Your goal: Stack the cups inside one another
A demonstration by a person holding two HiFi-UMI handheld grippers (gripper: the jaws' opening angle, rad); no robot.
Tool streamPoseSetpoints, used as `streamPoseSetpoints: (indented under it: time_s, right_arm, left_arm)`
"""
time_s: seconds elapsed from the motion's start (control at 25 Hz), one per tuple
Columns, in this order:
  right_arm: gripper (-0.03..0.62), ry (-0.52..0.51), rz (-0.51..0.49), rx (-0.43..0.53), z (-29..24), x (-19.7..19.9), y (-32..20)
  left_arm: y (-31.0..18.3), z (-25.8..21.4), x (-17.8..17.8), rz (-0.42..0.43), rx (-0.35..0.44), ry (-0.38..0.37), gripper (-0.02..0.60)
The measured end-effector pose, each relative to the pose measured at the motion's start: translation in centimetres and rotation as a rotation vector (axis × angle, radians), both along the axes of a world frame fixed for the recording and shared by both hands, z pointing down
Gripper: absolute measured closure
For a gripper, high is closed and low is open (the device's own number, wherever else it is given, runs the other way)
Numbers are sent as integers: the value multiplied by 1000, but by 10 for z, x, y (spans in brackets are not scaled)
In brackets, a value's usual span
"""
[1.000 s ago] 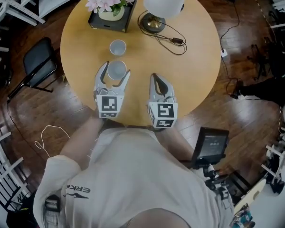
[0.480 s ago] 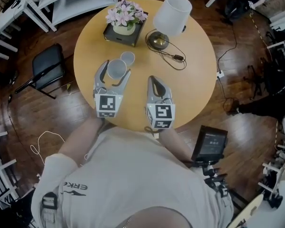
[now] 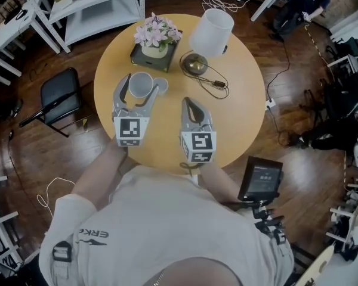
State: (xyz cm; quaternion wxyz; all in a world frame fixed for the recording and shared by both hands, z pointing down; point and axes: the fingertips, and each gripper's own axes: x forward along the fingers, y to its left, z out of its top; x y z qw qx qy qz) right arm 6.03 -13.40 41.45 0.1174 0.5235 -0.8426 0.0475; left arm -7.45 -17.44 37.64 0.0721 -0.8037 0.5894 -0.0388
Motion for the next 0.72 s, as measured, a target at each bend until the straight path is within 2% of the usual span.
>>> streamPoseSetpoints:
  time_s: [0.32,0.72]
  right_arm:
    - [580,17,43,52,-27,-2,-16]
    - [580,29,101,48,-26,-9,-34]
  left_arm:
    - [-23,-25,-2,46,37,20,225]
    - [-49,-25,-1,120,37,31,225]
